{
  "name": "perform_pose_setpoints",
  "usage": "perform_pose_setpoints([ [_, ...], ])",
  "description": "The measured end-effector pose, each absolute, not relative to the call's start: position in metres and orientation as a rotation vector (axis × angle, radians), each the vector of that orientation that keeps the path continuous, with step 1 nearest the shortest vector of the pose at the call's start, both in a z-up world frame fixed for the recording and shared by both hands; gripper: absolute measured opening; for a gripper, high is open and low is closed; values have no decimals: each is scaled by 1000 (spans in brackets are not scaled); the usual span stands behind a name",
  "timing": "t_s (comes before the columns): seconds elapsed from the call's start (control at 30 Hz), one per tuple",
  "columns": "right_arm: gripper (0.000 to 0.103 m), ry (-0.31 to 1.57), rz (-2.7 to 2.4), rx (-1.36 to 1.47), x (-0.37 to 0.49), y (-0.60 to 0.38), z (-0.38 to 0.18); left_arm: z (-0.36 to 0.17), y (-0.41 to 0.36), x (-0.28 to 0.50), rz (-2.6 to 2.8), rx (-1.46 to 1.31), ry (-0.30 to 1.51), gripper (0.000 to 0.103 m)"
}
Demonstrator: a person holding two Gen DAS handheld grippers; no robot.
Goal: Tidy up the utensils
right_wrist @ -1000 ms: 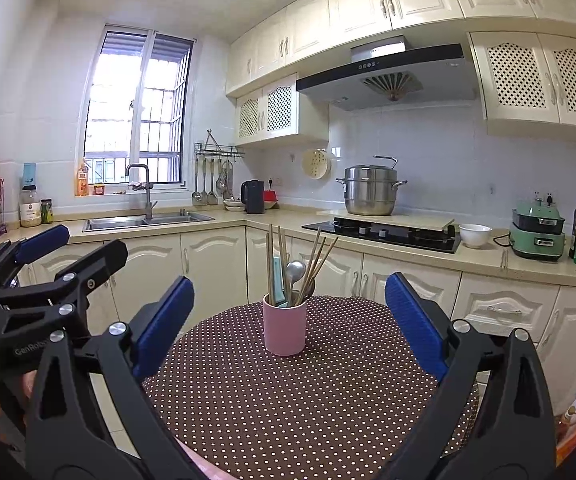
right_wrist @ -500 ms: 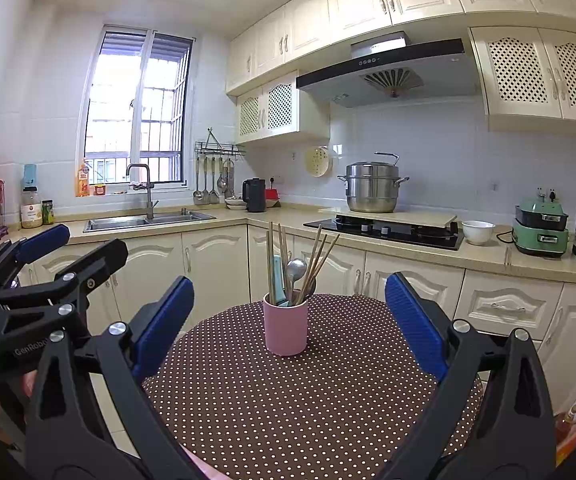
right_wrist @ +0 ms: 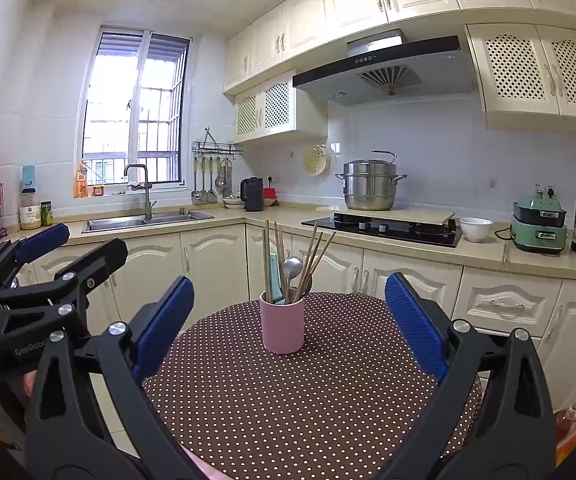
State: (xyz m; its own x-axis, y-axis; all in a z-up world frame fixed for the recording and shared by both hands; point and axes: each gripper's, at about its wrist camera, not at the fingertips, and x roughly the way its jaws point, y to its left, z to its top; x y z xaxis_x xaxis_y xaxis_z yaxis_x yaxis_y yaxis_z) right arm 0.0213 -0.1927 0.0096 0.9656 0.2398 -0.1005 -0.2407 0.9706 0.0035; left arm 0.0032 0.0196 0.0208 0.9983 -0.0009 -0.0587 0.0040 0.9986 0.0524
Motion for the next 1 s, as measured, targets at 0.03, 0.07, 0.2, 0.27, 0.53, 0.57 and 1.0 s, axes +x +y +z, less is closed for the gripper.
perform_pose_setpoints([
  [0.03,95,100,243,-8,21,-193,9,21,19,3,-2,53,59,91],
  [0.07,95,101,242,-7,21,-193,9,21,19,3,-2,54,59,91],
  [0.2,95,103,241,-4,21,-194,8,20,19,4,-3,55,60,91],
  [0.27,95,105,241,-4,21,-194,7,19,18,4,-4,56,63,91],
  [0.53,95,115,238,0,24,-194,6,19,17,6,-4,57,71,91],
  [0.57,95,116,238,1,24,-194,6,18,17,6,-3,58,72,91],
  [1.0,95,131,239,7,26,-193,1,16,16,9,0,63,81,91],
])
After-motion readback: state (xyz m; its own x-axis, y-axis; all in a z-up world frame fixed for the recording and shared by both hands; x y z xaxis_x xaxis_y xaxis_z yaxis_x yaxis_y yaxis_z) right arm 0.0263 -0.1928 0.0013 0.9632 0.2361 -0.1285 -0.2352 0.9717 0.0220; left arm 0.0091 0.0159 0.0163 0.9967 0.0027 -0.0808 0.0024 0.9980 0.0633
